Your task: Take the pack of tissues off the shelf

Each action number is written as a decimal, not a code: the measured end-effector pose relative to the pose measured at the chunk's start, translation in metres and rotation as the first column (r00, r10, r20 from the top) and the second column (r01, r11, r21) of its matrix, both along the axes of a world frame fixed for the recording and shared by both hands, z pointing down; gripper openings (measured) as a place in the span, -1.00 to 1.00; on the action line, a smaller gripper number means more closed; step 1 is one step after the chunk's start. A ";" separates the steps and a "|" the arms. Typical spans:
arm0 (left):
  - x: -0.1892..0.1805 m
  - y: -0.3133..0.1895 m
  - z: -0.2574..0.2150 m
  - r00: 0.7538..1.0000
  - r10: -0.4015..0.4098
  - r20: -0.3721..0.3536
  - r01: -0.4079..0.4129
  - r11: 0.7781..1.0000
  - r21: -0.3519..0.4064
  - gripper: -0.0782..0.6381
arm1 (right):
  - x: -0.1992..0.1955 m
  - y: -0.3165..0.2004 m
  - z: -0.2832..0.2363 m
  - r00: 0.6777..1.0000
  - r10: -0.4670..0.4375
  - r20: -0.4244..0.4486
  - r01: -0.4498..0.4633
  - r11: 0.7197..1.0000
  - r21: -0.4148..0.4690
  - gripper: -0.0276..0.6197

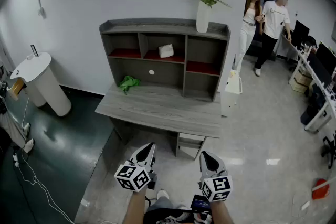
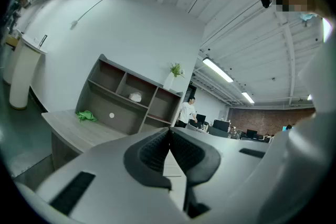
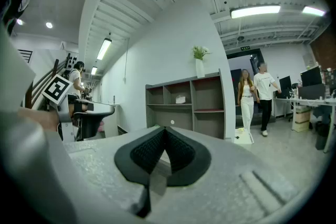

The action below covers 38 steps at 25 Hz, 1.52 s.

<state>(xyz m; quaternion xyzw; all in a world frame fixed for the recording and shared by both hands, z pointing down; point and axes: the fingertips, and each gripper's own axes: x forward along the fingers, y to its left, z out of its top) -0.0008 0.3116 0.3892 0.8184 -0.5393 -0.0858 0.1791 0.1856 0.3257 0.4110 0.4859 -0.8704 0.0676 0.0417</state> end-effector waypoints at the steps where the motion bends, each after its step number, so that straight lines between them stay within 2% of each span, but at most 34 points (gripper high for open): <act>1: 0.001 0.001 -0.002 1.000 0.010 -0.022 -0.010 1.000 0.005 -0.76 | 0.000 0.000 0.000 1.000 0.000 0.000 0.000 1.000 0.000 -0.90; 3: 0.003 0.002 -0.005 0.998 0.025 -0.058 -0.025 1.000 0.012 -0.76 | 0.001 0.001 -0.001 1.000 -0.001 0.000 0.001 1.000 0.000 -0.90; 5: 0.004 0.004 -0.005 0.997 0.028 -0.066 -0.027 1.000 0.010 -0.76 | 0.001 0.002 -0.001 1.000 0.000 0.000 0.000 1.000 0.005 -0.90; 9: 0.002 0.007 -0.003 0.999 0.004 -0.032 -0.004 1.000 -0.004 -0.76 | 0.005 0.002 -0.005 1.000 0.006 -0.006 -0.006 1.000 0.030 -0.90; 14: -0.005 0.004 -0.004 0.999 -0.033 -0.007 0.033 0.999 -0.008 -0.76 | 0.002 -0.005 -0.006 0.999 -0.017 0.027 0.016 0.999 0.031 -0.90; 22: -0.017 -0.032 0.008 0.998 -0.063 0.014 0.063 0.998 -0.018 -0.76 | -0.009 -0.043 0.006 0.999 -0.022 0.023 0.022 1.000 0.011 -0.90; 26: -0.013 -0.084 0.012 0.999 -0.042 0.024 0.042 0.999 -0.002 -0.76 | -0.007 -0.086 0.013 1.000 0.004 0.021 -0.004 1.000 0.007 -0.90; 30: -0.014 -0.157 0.016 0.999 -0.010 0.044 0.010 1.000 0.006 -0.76 | -0.009 -0.152 0.021 0.999 0.033 0.021 -0.033 0.999 -0.001 -0.90; 38: -0.042 -0.293 0.014 0.993 0.002 0.116 0.000 1.000 -0.021 -0.76 | -0.037 -0.290 0.026 0.998 0.064 0.016 -0.063 0.997 -0.049 -0.90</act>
